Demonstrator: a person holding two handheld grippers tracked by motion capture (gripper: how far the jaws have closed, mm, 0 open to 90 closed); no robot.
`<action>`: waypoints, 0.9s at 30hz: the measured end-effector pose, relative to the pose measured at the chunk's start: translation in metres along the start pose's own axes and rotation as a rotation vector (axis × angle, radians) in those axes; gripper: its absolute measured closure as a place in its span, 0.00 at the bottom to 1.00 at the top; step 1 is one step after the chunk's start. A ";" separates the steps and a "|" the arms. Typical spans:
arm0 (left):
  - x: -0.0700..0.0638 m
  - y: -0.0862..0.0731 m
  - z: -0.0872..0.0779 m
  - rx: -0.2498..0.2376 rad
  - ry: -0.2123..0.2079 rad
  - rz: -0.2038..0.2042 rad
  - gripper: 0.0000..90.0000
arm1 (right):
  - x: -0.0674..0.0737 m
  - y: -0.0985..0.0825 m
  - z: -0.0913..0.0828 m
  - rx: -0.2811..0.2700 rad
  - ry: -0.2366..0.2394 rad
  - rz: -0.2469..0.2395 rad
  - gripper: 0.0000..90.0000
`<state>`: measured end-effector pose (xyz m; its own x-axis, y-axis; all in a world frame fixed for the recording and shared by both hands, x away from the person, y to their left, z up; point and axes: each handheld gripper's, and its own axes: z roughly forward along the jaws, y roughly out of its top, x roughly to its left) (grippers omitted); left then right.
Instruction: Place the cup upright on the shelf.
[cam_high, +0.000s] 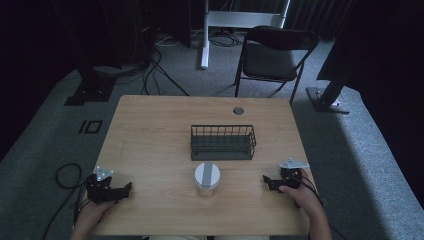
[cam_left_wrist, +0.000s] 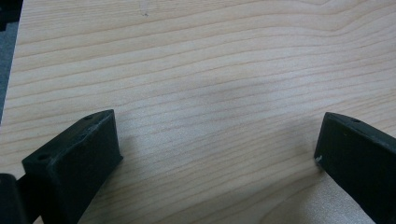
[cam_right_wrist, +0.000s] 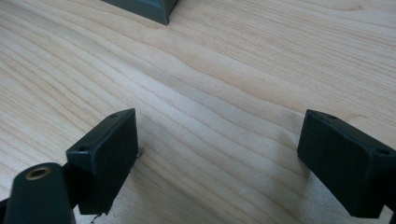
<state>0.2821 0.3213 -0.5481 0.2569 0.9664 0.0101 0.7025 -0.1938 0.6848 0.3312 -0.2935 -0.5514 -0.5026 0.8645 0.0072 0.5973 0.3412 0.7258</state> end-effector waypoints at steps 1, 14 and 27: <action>0.000 0.000 0.000 0.000 0.000 0.000 0.00 | 0.000 0.000 0.000 0.000 0.000 0.000 0.13; 0.000 0.000 0.000 -0.001 -0.008 0.010 0.00 | -0.002 -0.003 -0.004 0.001 -0.002 0.002 0.13; 0.000 0.000 0.000 -0.001 -0.009 0.010 0.00 | -0.002 -0.003 -0.004 -0.005 -0.006 0.022 0.13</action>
<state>0.2822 0.3216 -0.5482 0.2696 0.9629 0.0108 0.6993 -0.2035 0.6853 0.3278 -0.2972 -0.5512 -0.4858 0.8738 0.0194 0.6049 0.3202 0.7291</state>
